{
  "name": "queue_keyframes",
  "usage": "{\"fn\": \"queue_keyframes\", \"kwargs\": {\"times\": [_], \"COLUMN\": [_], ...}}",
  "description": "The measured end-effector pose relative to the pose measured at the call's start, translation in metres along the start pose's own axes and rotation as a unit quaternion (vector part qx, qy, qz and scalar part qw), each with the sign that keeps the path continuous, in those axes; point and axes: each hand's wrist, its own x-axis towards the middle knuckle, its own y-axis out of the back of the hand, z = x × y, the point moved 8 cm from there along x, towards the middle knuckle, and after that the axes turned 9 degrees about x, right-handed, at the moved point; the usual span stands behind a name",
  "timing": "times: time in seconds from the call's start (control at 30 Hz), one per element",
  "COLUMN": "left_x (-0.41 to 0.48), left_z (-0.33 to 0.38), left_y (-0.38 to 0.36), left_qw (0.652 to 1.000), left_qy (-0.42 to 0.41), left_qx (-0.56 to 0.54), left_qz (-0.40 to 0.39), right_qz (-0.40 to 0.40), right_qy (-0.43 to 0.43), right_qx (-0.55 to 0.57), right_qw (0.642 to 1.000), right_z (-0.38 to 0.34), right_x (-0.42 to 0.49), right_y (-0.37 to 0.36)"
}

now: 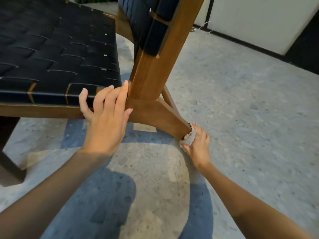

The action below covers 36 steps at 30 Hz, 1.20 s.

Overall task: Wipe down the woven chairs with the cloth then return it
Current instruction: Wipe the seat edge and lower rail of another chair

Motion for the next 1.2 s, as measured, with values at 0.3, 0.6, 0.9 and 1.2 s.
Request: {"fn": "queue_keyframes", "kwargs": {"times": [0.3,0.6,0.9,1.2], "left_x": [-0.004,-0.026,-0.036,-0.054], "left_z": [-0.009,-0.091,-0.190,-0.272], "left_y": [0.016,0.047,0.066,0.084], "left_qw": [0.995,0.999,0.999,0.986], "left_qy": [-0.080,-0.018,0.044,0.154], "left_qx": [-0.024,0.002,0.027,-0.034], "left_qz": [-0.046,-0.028,0.010,0.062], "right_qz": [0.144,0.148,0.267,0.147], "right_qy": [0.262,0.362,0.491,0.546], "right_qx": [-0.078,-0.186,-0.256,-0.289], "right_qw": [0.951,0.901,0.789,0.773], "right_z": [-0.157,-0.256,-0.336,-0.394], "right_x": [-0.011,-0.031,-0.057,-0.057], "right_y": [0.020,0.006,-0.035,-0.057]}}
